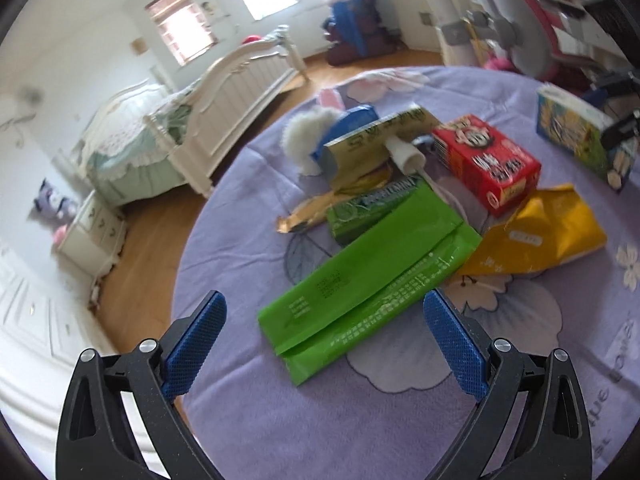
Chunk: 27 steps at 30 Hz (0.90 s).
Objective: Collect trash
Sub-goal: 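Grasp the white milk carton with the right gripper while the left grasps the green sachet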
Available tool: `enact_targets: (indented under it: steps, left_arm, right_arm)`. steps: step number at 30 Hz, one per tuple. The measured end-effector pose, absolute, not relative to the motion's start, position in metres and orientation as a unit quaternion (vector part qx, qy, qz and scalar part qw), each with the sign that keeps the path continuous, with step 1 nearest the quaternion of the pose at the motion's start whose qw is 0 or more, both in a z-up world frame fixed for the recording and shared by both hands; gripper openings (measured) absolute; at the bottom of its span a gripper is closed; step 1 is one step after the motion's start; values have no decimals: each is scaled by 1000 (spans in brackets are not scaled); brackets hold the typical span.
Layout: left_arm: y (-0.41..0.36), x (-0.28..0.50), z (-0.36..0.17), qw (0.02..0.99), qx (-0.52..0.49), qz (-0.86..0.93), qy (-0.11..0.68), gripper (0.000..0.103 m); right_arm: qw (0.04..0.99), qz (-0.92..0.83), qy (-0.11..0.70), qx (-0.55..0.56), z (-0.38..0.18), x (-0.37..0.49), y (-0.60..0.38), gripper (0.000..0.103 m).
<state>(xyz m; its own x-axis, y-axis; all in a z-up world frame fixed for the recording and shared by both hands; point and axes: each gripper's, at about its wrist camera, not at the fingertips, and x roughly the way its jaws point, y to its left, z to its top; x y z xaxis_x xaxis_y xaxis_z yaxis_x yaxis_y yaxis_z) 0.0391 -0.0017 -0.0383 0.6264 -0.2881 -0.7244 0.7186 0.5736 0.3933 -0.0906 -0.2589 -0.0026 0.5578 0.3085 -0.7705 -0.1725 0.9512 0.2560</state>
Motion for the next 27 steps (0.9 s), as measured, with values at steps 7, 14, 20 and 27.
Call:
enact_targets:
  steps: [7,14,20,27]
  left_arm:
    - [-20,49,-53,799,404,-335,292,90]
    - [-24,74,-59,800,378,-348,309,90]
    - [-15,101,-59,820,294,-336,359,59]
    - [-4,94,-58,829,270,-315,375,29]
  right_arm:
    - [874,128,465,61,-12,-79,-260,76]
    - [873,134,465,60,-15,-68,-264,65]
    - [876,132,460,57,-14,-61,-270,58]
    - [881,144,446,64,-12,-63,-272,46]
